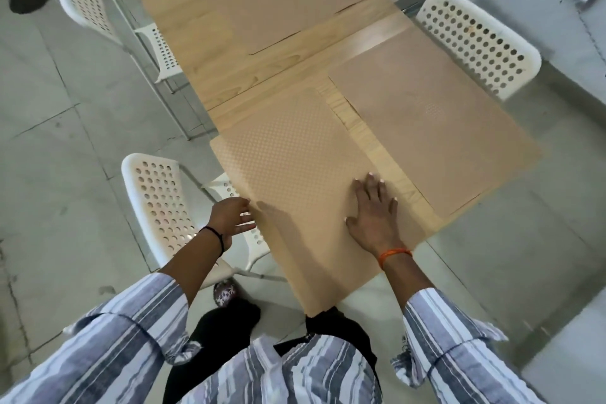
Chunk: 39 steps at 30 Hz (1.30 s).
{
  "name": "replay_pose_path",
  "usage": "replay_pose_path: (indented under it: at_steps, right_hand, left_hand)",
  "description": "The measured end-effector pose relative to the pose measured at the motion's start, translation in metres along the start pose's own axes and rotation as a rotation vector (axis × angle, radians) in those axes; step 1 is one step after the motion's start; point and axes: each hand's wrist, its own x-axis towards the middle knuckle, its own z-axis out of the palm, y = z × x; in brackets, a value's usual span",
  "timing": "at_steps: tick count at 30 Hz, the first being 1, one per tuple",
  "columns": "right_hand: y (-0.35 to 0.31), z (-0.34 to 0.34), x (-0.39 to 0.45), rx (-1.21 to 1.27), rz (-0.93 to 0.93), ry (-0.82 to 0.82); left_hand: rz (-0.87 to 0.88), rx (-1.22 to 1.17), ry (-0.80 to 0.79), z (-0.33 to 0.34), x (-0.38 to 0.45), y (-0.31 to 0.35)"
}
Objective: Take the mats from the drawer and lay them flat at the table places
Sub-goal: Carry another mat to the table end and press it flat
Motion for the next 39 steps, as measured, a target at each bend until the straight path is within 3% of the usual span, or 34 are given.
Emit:
replay_pose_path:
  at_steps: [12, 16, 22, 31, 33, 36, 38, 39]
  right_hand:
    - [-0.128, 0.065, -0.038, 0.089, 0.097, 0.091]
    - [-0.17, 0.089, -0.049, 0.057, 0.216, 0.112]
    - [-0.193, 0.107, -0.066, 0.127, 0.441, 0.235]
    - [-0.188, 0.119, -0.061, 0.128, 0.468, 0.356]
    - [-0.188, 0.116, -0.061, 0.13, 0.463, 0.331]
    - [-0.191, 0.114, -0.06, 0.132, 0.485, 0.323]
    - [-0.194, 0.114, -0.058, 0.134, 0.504, 0.33]
    - [-0.195, 0.113, -0.057, 0.132, 0.516, 0.327]
  left_hand:
    - [-0.112, 0.069, -0.37, -0.021, 0.023, 0.029]
    - [-0.134, 0.198, -0.496, -0.041, 0.035, 0.043]
    - [-0.024, 0.316, -0.471, -0.063, 0.051, 0.072]
    - [0.061, 0.451, -0.449, -0.063, 0.054, 0.094]
    - [0.285, 0.604, -0.366, -0.064, 0.057, 0.093]
    - [0.975, 1.132, -0.169, -0.066, 0.061, 0.091]
    - [1.331, 1.308, -0.299, -0.064, 0.067, 0.093]
    - [1.423, 1.41, -0.419, -0.061, 0.073, 0.095]
